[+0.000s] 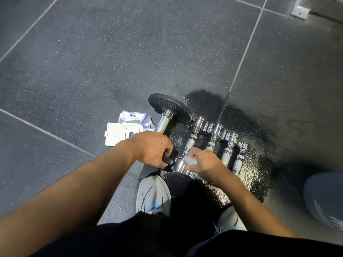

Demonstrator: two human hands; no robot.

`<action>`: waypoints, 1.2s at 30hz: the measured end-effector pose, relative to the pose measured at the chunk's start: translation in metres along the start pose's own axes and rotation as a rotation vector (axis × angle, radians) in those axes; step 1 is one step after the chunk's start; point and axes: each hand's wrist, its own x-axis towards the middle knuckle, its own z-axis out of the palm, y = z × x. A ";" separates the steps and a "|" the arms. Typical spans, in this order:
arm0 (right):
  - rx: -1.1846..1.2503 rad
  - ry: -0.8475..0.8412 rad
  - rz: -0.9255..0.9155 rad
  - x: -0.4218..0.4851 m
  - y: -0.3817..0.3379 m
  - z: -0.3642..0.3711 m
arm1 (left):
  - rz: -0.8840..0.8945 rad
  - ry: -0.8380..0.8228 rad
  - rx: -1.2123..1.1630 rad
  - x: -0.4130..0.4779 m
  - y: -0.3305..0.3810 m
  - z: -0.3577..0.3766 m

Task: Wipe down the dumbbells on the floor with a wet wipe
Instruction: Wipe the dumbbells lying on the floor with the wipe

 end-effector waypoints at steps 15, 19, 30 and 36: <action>-0.021 0.033 -0.144 -0.012 -0.022 0.004 | 0.002 -0.013 -0.001 0.001 -0.002 0.002; -0.172 -0.104 -0.061 -0.017 -0.031 0.010 | -0.008 -0.027 -0.008 0.000 -0.001 0.000; -0.077 0.033 0.019 -0.020 -0.026 0.005 | 0.008 -0.021 -0.015 -0.001 0.000 -0.001; -0.110 0.250 -0.041 -0.007 -0.031 0.016 | 0.006 -0.021 -0.004 -0.001 0.000 -0.001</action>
